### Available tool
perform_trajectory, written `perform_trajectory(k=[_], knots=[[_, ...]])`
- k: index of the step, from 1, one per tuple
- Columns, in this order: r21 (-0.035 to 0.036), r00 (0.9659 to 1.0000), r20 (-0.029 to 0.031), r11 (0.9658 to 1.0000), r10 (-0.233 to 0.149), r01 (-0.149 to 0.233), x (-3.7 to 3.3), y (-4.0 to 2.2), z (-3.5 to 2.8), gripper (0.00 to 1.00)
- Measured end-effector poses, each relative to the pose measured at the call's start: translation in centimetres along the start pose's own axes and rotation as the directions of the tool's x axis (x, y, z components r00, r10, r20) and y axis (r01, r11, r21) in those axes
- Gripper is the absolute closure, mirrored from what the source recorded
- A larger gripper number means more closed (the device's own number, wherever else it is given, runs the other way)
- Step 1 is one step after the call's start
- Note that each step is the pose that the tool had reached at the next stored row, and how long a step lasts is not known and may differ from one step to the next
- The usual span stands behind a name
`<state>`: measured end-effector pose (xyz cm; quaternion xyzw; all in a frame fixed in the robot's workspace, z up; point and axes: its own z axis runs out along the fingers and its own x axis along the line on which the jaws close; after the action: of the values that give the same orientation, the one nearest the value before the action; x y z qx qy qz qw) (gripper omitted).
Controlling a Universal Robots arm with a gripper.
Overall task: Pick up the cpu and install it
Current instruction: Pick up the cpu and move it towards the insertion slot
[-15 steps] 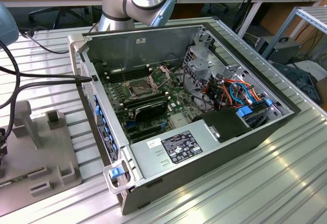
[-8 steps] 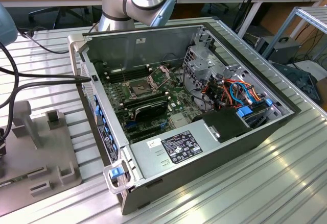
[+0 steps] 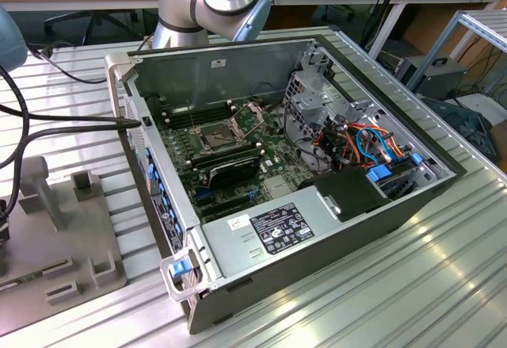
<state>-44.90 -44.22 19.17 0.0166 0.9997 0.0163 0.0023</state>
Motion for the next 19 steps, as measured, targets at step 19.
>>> perform_trajectory(k=[19], knots=[[0.0000, 1.0000, 0.0000, 1.0000, 0.000, 0.000, 0.00, 0.01, 0.02, 0.45]])
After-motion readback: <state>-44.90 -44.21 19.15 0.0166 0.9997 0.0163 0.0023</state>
